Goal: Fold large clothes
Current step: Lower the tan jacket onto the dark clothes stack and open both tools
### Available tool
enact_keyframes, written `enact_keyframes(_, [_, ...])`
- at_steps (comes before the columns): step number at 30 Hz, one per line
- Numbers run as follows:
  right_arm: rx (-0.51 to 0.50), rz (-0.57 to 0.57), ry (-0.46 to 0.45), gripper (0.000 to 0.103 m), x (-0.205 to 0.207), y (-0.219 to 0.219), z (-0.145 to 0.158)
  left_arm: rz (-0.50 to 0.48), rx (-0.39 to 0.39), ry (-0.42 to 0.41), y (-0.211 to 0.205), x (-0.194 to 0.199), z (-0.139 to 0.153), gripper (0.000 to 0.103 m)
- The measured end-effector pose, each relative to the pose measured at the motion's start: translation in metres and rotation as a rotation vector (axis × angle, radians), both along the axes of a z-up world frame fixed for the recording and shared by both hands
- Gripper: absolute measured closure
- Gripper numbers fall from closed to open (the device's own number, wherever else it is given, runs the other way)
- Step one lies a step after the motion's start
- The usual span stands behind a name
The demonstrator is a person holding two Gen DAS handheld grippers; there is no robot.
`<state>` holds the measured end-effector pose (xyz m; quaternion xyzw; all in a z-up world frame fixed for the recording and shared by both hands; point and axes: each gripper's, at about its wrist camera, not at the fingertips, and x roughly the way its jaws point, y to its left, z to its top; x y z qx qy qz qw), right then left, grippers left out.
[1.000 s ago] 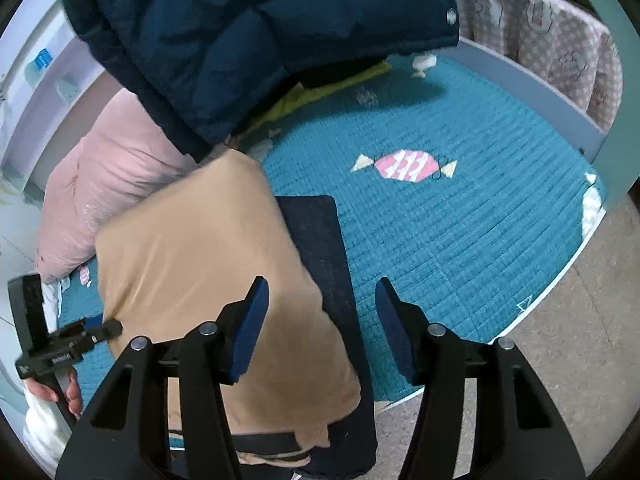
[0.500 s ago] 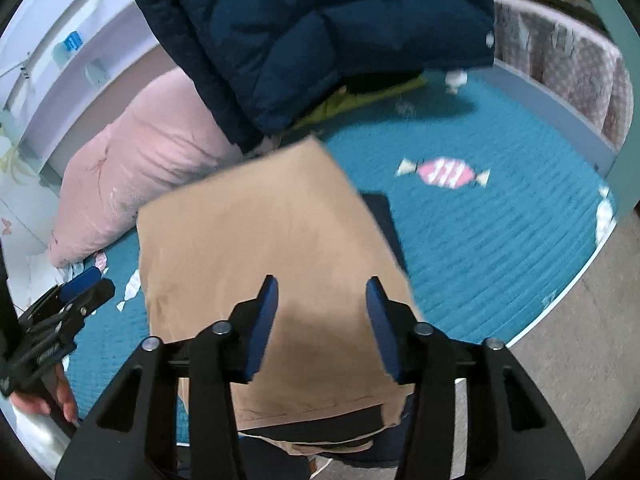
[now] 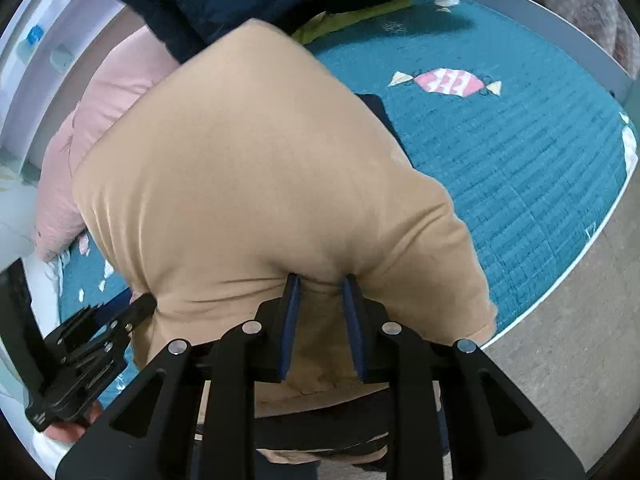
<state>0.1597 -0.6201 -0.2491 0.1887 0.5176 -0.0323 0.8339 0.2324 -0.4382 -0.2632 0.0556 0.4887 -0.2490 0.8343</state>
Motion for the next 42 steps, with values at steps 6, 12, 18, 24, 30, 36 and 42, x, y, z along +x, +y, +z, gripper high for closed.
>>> enact_keyframes(6, [-0.006, -0.011, -0.018, 0.083, -0.005, 0.006, 0.028, -0.013, -0.032, 0.012, 0.009, -0.001, 0.031, 0.077])
enact_keyframes(12, [-0.030, -0.037, -0.150, 0.083, 0.015, 0.003, 0.080, -0.010, -0.141, -0.077, 0.015, 0.017, 0.085, 0.079])
enact_keyframes(18, [-0.060, -0.075, -0.224, 0.083, 0.075, 0.011, 0.086, 0.059, -0.174, -0.060, 0.003, 0.078, 0.079, 0.079])
enact_keyframes(24, [-0.041, -0.156, -0.130, 0.090, 0.137, -0.006, 0.029, 0.071, -0.120, 0.010, -0.004, 0.124, 0.017, 0.079])
enact_keyframes(30, [-0.037, -0.152, -0.120, 0.092, 0.138, -0.005, 0.032, 0.062, -0.127, -0.003, 0.010, 0.122, 0.030, 0.078])
enact_keyframes(36, [-0.034, -0.173, -0.185, 0.086, 0.104, 0.001, 0.071, 0.125, -0.042, -0.101, 0.027, 0.092, 0.063, 0.027])
enact_keyframes(42, [-0.177, -0.221, -0.278, 0.028, 0.033, 0.027, 0.114, 0.119, -0.058, -0.132, 0.065, 0.052, 0.089, 0.025])
